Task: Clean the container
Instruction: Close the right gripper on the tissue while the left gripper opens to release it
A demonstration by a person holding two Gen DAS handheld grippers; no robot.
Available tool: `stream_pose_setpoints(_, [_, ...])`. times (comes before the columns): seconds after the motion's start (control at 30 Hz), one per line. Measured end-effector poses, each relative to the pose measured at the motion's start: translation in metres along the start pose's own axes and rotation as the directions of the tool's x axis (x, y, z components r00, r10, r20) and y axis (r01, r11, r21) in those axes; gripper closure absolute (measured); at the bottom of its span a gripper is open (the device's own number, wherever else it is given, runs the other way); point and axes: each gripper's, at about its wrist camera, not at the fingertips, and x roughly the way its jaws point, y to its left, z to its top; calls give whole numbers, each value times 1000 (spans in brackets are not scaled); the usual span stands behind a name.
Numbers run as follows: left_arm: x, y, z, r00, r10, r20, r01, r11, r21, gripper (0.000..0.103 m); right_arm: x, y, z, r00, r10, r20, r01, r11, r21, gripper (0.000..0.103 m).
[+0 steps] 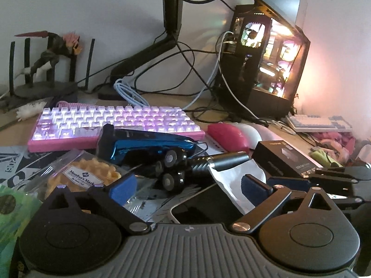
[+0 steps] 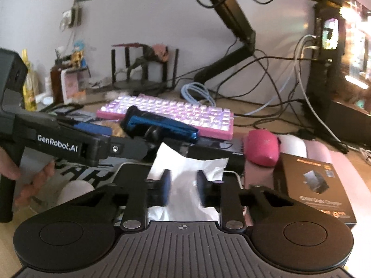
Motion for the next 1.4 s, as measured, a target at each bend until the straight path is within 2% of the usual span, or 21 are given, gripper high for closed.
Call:
stream_pose_setpoints(0.07, [1, 0, -1, 1000, 1, -10, -1, 1000, 8, 0, -6, 16, 1, 1000, 19, -16, -20, 1000, -8, 95])
stream_pose_setpoints(0.1, [2, -1, -1, 1000, 3, -18, -3, 1000, 19, 0, -4, 16, 1, 999, 23, -27, -24, 1000, -7, 95])
stream_pose_setpoints(0.27, [7, -5, -5, 998, 12, -57, -8, 997, 72, 0, 12, 14, -3, 994, 11, -104, -10, 1000, 8, 96])
stream_pose_setpoints(0.4, [10, -8, -8, 996, 21, -88, -11, 993, 115, 0, 16, 2, -3, 992, 36, -117, -27, 997, 76, 96])
stream_pose_setpoints(0.57, [12, -10, -10, 993, 43, -112, -24, 985, 169, 0, 14, 3, -5, 992, 35, -118, -27, 997, 71, 96])
stream_pose_setpoints(0.8, [15, -8, -14, 990, 1, -138, 30, 973, 227, 0, 11, 3, -8, 992, 34, -118, -26, 998, 64, 95])
stream_pose_setpoints(0.93, [13, -5, -12, 992, -22, -121, 47, 978, 204, 0, 14, 2, -5, 992, 30, -120, -23, 998, 58, 95])
stream_pose_setpoints(1.07, [10, -10, -13, 990, -89, -109, 112, 969, 221, 0, 14, 2, -5, 992, 30, -121, -23, 998, 56, 95])
stream_pose_setpoints(1.23, [12, -17, -15, 985, -92, -148, 128, 959, 253, 0, 12, 0, -5, 993, 36, -114, -30, 998, 61, 95])
stream_pose_setpoints(1.27, [13, -18, -16, 984, -87, -158, 125, 959, 253, 3, 12, -1, -6, 993, 38, -113, -31, 998, 62, 95])
stream_pose_setpoints(1.3, [14, -18, -17, 982, -82, -167, 123, 959, 254, 12, 12, -1, -6, 993, 39, -111, -32, 997, 63, 95])
stream_pose_setpoints(1.33, [15, -18, -17, 981, -77, -177, 121, 959, 255, 17, 12, -1, -6, 993, 39, -110, -32, 997, 63, 95])
stream_pose_setpoints(1.4, [13, -16, -17, 983, -79, -169, 119, 962, 247, 22, 12, -1, -6, 993, 39, -109, -32, 997, 63, 95])
